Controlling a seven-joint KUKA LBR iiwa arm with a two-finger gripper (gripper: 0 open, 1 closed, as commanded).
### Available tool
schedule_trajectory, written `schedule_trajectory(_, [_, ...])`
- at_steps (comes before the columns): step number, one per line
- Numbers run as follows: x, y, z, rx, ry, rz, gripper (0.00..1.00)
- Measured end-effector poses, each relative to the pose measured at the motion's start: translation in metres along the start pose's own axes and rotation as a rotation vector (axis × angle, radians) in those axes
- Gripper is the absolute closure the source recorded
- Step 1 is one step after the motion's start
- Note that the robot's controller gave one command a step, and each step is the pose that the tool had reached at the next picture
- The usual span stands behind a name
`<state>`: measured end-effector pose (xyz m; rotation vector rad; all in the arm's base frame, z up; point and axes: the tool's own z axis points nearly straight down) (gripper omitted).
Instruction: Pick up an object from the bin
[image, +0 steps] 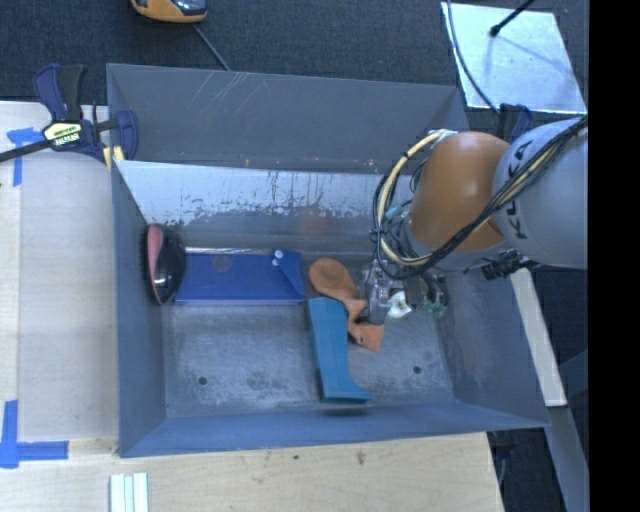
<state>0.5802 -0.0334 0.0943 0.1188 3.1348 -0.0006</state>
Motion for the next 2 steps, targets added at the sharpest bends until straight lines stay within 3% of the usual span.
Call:
schedule_trajectory(1, [0.000, 0.000, 0.000, 0.000, 0.000, 0.000, 1.00])
schedule_trajectory(2, [0.005, 0.023, -0.125, -0.001, 0.001, -0.012, 1.00])
